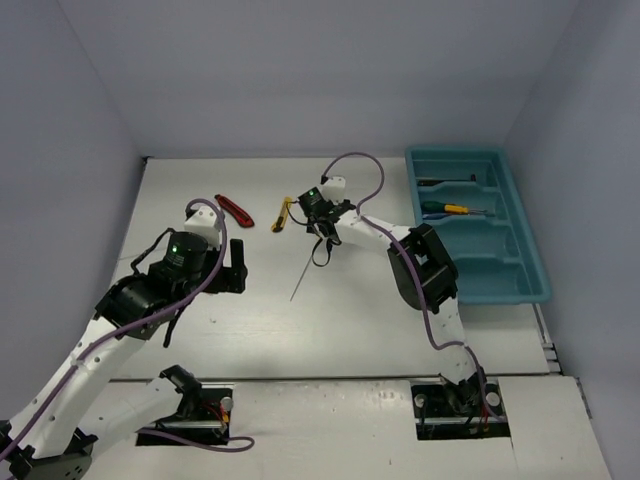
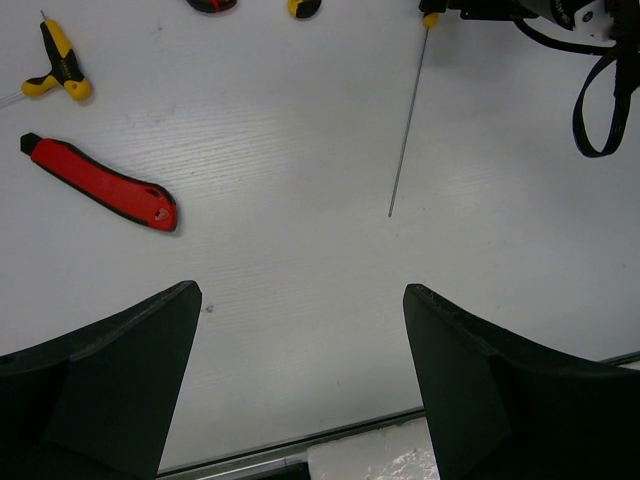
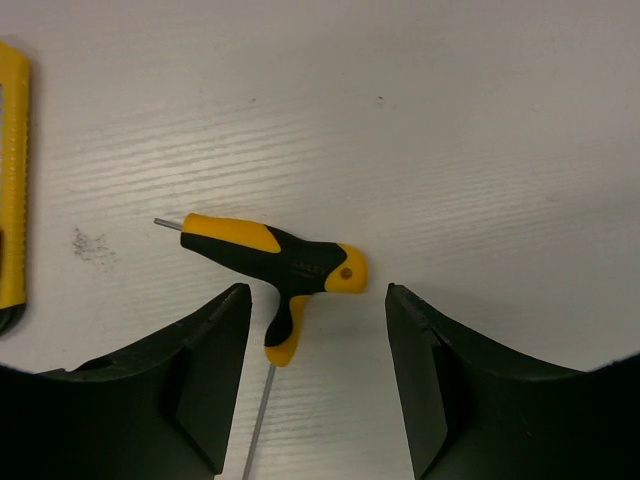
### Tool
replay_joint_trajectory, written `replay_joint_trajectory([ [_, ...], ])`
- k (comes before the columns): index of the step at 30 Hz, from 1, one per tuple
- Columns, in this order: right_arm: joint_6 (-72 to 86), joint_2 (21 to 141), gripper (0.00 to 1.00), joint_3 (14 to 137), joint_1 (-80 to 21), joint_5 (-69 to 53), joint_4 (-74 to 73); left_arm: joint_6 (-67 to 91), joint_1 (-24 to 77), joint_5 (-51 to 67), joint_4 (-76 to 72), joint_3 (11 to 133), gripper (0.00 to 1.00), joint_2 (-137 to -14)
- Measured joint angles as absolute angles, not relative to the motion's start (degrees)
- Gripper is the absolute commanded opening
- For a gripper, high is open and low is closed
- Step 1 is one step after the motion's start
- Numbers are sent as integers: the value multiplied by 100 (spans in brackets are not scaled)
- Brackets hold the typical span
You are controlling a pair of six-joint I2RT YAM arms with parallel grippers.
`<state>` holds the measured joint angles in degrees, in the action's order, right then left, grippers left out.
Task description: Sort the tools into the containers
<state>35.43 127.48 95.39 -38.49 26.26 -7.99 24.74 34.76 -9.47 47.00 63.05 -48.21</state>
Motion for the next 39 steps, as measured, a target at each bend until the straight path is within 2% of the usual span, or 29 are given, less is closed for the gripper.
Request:
replay_joint_trajectory([
  [8, 3899, 12972, 49, 9761, -3935, 2769, -842, 2542, 3476, -930, 4860, 6300, 80, -4616],
  [11, 4041, 13015, 45, 9708, -3945, 2769, -874, 2573, 3476, -930, 4919, 6299, 80, -4556],
  [14, 4119, 13015, 32, 9639, -3948, 2782, -900, 2602, 3476, -930, 4946, 6289, 80, -4531],
  [17, 4191, 13015, 12, 9638, -3948, 2777, -893, 2621, 3476, -928, 4954, 6256, 80, -4532],
  [20, 4224, 13015, 1, 9638, -3948, 2779, -896, 2635, 3476, -919, 4966, 6213, 80, -4534],
  [26, 4230, 12723, 0, 9400, -3921, 2795, -976, 2642, 3476, -908, 4974, 6206, 80, -4520],
  [29, 4255, 12121, 0, 9054, -3868, 2853, -1040, 2639, 3476, -911, 4979, 6214, 80, -4547],
  [32, 4338, 10953, 0, 8437, -3650, 2953, -1089, 2616, 3476, -915, 5001, 6296, 80, -4649],
  [39, 4761, 7916, 0, 7268, -1730, 3263, -826, 2554, 3476, -906, 4951, 6604, 80, -5008],
])
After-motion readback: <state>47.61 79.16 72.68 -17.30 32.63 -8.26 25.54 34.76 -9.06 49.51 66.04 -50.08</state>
